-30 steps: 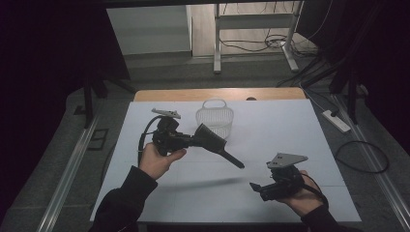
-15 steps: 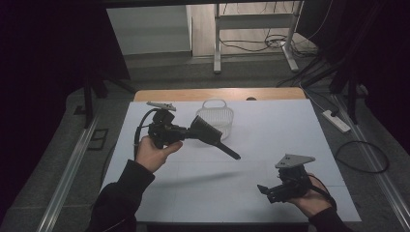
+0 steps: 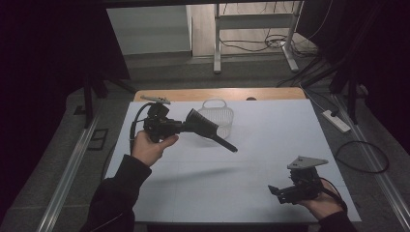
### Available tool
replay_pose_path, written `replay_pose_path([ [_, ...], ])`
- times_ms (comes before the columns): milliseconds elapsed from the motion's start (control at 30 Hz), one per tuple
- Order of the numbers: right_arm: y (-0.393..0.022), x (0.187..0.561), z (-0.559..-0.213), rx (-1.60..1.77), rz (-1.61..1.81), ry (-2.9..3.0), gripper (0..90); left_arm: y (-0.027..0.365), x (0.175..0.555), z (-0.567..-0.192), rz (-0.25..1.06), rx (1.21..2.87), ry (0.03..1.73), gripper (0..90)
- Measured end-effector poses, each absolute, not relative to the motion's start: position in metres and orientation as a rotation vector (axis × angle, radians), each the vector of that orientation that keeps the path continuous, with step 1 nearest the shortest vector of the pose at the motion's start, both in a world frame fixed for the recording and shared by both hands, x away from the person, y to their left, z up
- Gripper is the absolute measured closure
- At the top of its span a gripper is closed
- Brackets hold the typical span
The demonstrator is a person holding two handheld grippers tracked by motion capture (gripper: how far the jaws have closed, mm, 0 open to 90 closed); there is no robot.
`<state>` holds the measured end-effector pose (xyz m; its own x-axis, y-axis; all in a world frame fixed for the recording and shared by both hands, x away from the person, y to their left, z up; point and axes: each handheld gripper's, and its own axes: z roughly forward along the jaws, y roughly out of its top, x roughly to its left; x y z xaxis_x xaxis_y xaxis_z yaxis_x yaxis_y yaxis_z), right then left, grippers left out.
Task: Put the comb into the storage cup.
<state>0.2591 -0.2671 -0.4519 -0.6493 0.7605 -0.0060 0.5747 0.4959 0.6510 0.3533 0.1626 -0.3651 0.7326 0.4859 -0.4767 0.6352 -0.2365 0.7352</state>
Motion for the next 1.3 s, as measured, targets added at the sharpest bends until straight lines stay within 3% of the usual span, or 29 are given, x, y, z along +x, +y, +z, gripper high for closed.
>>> replay_pose_path([
  [633,-0.303,0.242,-0.450,1.284,0.851,2.348,0.0,0.181,0.363,-0.352,-0.125,1.864,0.910,84.0],
  [1300,-0.306,0.234,-0.447,1.275,0.837,2.332,0.0,0.190,0.381,-0.336,-0.044,1.824,0.957,84.0],
])
